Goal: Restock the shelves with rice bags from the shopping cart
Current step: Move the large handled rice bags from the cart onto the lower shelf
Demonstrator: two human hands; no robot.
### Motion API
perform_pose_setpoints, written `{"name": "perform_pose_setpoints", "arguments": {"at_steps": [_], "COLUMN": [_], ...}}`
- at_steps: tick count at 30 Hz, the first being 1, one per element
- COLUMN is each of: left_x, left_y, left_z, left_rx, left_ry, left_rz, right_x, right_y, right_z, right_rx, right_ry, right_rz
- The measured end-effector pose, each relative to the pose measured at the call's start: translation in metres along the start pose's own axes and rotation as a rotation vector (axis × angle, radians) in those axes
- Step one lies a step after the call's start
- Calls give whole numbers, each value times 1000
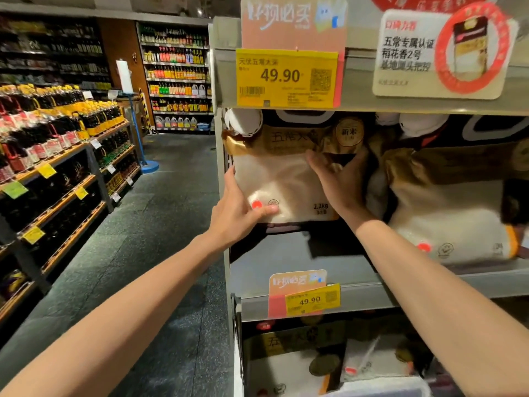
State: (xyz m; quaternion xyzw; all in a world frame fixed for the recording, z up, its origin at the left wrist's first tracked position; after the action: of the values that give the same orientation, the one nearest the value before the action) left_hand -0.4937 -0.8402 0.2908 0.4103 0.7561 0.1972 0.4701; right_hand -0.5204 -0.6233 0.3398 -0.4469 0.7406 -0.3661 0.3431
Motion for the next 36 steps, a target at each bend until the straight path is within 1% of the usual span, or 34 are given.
{"name": "perform_pose_setpoints", "arguments": {"at_steps": [3, 4, 5, 6, 7, 8, 9, 10, 11, 13, 15, 19, 21, 26, 30, 31, 32, 33, 34, 36], "left_x": [2, 1, -1, -5, -9, -11, -10, -8, -2, 7, 9, 16, 21, 20, 26, 25, 24, 22, 20, 16], "left_y": [-2, -1, 1, 5, 11, 22, 30, 34, 33, 25, 21, 27, 28, 25, 37, 42, 45, 49, 53, 61], "left_z": [0, 4, 9, 15, 21, 28, 30, 29, 23, 15, 11, 4, -4, -17, -3, 2, 8, 15, 20, 33], "left_rx": [-22, -37, -24, 25, 110, 227, 357, 448, 490, 477, 460, 564, 576, 501, 317, 288, 276, 262, 226, 87], "left_ry": [-58, -44, 17, 110, 215, 288, 299, 266, 200, 72, 12, -11, -48, -104, -230, -254, -258, -252, -246, -183], "left_rz": [7, -1, -45, -140, -272, -398, -502, -600, -687, -835, -910, -983, -1030, -1055, -1109, -1066, -960, -798, -574, -176], "right_x": [-6, -8, -9, -10, -10, -8, -7, -4, -3, -4, -6, -7, -6, -8, -7, -9, -13, -19, -25, -39], "right_y": [-3, -3, -5, -5, -6, -11, -17, -19, -18, -6, 5, 10, 12, 14, 11, 11, 12, 13, 15, 13], "right_z": [4, 9, 15, 22, 32, 41, 49, 54, 54, 47, 34, 15, 10, 17, 32, 36, 41, 49, 56, 77], "right_rx": [15, 36, 54, 74, 67, -1, -109, -232, -317, -321, -267, -140, -127, -118, -2, 24, 53, 98, 155, 319], "right_ry": [-17, -41, -74, -118, -161, -201, -235, -278, -336, -462, -529, -519, -497, -444, -450, -429, -404, -382, -375, -356], "right_rz": [4, 15, 65, 168, 320, 489, 630, 736, 821, 935, 955, 992, 996, 1003, 1005, 983, 919, 790, 612, 148]}}
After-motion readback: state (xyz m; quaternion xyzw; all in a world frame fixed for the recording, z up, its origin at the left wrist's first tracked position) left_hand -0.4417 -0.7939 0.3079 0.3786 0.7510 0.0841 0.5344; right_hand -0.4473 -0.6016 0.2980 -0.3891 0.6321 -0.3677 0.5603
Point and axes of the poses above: each hand's wrist, its own z-axis away from the middle knuckle, its own x-axis out of the palm, y = z × x, the point moved 5 cm from there along -z, towards the middle knuckle, and after that the axes turned 5 degrees about -y, right-handed, at the moved point
